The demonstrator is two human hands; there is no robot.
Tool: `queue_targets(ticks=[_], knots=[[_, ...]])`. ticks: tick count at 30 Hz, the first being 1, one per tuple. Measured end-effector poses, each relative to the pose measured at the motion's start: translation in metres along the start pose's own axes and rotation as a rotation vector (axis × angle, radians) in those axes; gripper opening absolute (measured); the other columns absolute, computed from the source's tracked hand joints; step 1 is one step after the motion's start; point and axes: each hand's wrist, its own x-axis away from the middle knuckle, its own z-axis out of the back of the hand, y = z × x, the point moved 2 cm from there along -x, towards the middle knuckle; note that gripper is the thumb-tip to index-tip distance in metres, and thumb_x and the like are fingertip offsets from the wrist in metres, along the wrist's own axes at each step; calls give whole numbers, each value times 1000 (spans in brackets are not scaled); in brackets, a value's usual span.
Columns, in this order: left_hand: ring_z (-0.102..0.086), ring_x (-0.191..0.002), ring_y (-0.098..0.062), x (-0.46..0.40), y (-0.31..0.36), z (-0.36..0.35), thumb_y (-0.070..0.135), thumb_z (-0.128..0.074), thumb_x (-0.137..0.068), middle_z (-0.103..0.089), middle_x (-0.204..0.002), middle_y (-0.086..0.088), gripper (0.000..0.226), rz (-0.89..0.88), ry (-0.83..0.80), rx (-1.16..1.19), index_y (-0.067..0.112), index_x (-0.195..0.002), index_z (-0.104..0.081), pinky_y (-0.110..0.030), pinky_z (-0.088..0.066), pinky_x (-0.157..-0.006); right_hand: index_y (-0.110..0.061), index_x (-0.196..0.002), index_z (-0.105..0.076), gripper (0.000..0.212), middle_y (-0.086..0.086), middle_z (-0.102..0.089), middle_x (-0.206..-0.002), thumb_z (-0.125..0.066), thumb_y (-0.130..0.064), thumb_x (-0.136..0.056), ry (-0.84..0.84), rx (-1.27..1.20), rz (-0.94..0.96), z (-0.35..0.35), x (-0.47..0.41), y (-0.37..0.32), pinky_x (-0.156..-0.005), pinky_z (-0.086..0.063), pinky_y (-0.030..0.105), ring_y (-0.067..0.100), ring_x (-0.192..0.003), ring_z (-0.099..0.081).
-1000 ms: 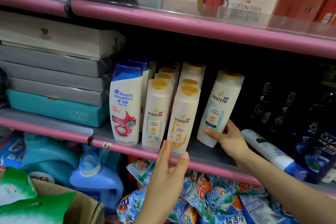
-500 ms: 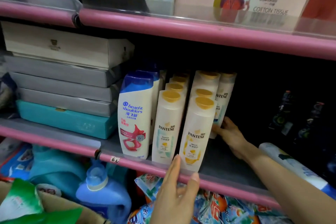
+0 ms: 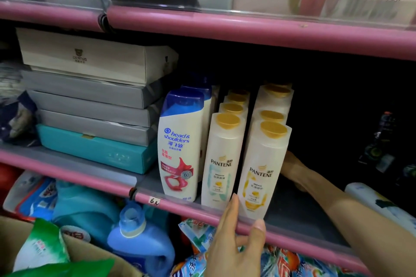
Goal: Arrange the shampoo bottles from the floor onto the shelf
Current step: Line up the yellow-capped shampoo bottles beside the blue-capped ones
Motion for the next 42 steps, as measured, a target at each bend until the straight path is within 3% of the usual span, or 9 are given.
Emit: queue_targets(ticks=[3, 7, 14, 24, 28, 32, 35, 38, 42], knots=[[-59, -66, -3, 1, 0, -4, 39, -62, -87, -60, -129, 5, 63, 14, 19, 42, 50, -139, -29, -14, -50, -66, -14, -135, -48, 51, 3, -63, -119, -65, -15, -87, -6, -4, -1, 0, -1, 0, -62, -47, 14, 11, -97, -59], [-64, -72, 8, -2, 4, -7, 22, -67, -86, -44, -104, 37, 63, 53, 14, 133, 37, -140, -39, -20, -55, -78, -21, -140, -44, 59, 4, -57, -133, -68, -18, -86, -45, -19, -25, 3, -4, -1, -79, -48, 21, 20, -121, -54], [-54, -62, 26, -7, 3, -8, 15, -69, -83, -41, -87, 38, 62, 10, 25, 133, 27, -138, -44, -10, -49, -69, -25, -144, -38, 64, 3, -51, -140, -67, -21, -87, -84, 3, -60, 5, 0, -5, -97, -44, 33, 20, -127, -48], [-47, -60, 33, -8, 8, -8, 9, -64, -86, -30, -98, 34, 60, 24, -6, 82, 19, -140, -40, -3, -43, -56, -29, -145, -35, 68, -2, -48, -142, -68, -18, -86, -166, -44, -50, 7, 7, -12, -108, -37, 36, 18, -132, -44], [-63, -67, 13, -8, 10, -6, 17, -62, -89, -44, -98, 32, 56, 47, 5, 96, 28, -139, -41, -9, -50, -65, -28, -144, -37, 66, 0, -49, -142, -67, -17, -86, -186, -71, -61, 7, 8, -12, -113, -34, 43, 19, -132, -43], [-67, -67, 3, -1, 11, -2, 26, -65, -87, -65, -63, 32, 40, 62, 65, 133, 40, -122, -55, -12, -52, -66, -27, -146, -35, 67, -3, -48, -142, -67, -18, -87, -180, -93, -47, 6, 14, -14, -113, -34, 41, 18, -133, -42], [-68, -72, -3, 2, 16, 6, 31, -64, -85, -70, -77, 26, 27, 52, 93, 179, 48, -106, -58, -25, -55, -78, -20, -141, -41, 63, -4, -54, -133, -68, -17, -85, -55, -87, 19, 5, 26, -15, -99, -45, 31, 15, -118, -52], [-66, -93, -5, 6, 22, 18, 32, -61, -88, -61, -109, 24, 20, 32, 41, 188, 42, -105, -61, -37, -51, -94, -12, -135, -45, 52, 3, -60, -124, -63, -5, -86, 248, -82, 59, 9, 54, -14, -83, -46, 21, 13, -101, -56], [-64, -99, -6, 11, 18, 27, 22, -56, -92, -64, -106, 15, 20, -34, -21, 56, 34, -107, -62, -38, -49, -97, -13, -121, -55, 38, 8, -67, -112, -59, 1, -86, 438, -172, 102, 16, 115, -19, -81, -48, 24, 14, -95, -62]])
